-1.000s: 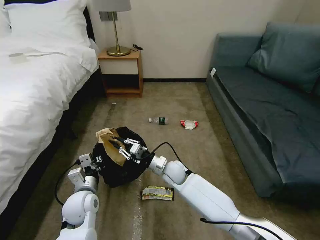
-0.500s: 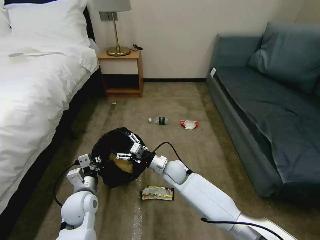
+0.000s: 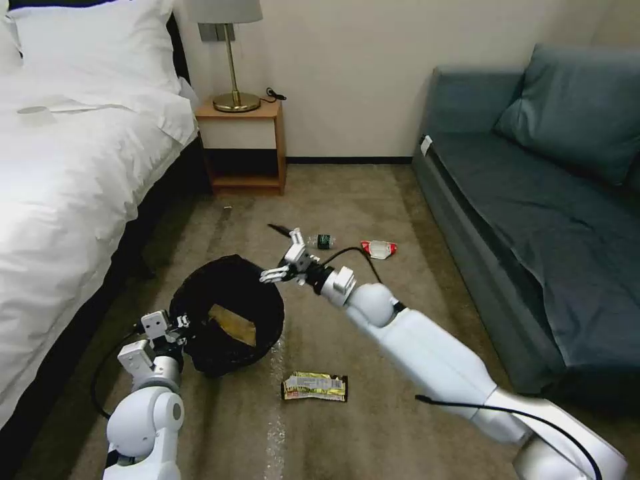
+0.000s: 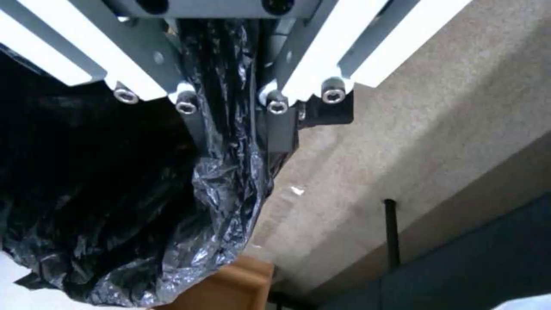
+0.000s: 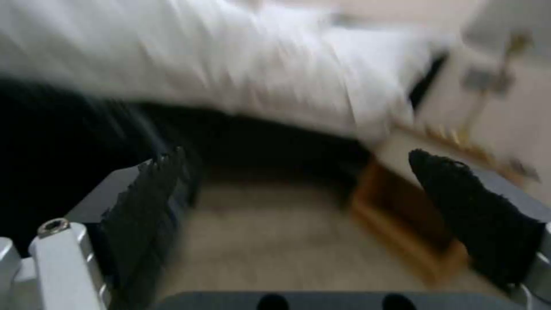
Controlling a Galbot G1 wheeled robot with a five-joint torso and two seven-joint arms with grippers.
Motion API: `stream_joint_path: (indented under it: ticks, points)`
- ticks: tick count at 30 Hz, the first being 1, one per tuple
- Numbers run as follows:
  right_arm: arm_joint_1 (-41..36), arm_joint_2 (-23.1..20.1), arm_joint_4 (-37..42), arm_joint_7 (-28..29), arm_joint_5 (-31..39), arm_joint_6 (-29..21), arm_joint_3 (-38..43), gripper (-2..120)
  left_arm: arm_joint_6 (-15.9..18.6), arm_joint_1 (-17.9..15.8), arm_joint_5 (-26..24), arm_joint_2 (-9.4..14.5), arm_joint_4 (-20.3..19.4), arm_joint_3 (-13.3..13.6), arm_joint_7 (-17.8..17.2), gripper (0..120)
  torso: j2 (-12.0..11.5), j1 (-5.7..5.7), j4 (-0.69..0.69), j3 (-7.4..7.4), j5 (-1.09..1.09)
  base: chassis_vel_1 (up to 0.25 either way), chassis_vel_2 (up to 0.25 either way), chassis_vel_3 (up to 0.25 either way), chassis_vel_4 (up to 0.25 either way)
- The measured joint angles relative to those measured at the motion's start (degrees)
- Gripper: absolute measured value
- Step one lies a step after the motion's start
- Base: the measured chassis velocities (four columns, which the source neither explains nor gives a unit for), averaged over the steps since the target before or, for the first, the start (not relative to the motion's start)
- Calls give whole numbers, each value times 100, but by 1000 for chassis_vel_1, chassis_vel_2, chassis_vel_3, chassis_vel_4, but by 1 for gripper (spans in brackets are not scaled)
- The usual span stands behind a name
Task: Pick up the trash bin, then pick up the garbage on the floor and place it into the trash bin.
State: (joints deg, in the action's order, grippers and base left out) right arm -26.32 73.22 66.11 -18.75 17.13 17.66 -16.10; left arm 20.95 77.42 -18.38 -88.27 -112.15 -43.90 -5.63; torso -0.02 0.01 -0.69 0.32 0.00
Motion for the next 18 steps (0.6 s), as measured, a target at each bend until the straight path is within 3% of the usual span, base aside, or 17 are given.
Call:
stream_joint_path:
  ticks: [8, 12, 14, 18]
  points:
    - [325, 72, -1659, -690, -456, 177, 205, 100, 0, -27, -66, 55, -30, -9, -45, 4, 0, 0, 0, 1, 1, 0, 0, 0, 0]
    - [414, 51, -1924, -1104, -531, 200, 224, 100, 11, -43, -66, 40, -34, 7, -50, 4, -1, 0, -1, 0, 1, 0, 0, 0, 0]
    - [545, 2, -2179, -1752, -577, 245, 147, 100, 16, -55, -62, 25, -34, 7, -52, 4, 0, 0, -2, 0, -1, 0, 0, 0, 0]
    - [647, -7, -2361, -2220, -578, 300, 5, 100, 17, -64, -61, 20, -34, -3, -52, 4, 0, 0, -2, 0, 0, 0, 0, 0, 0]
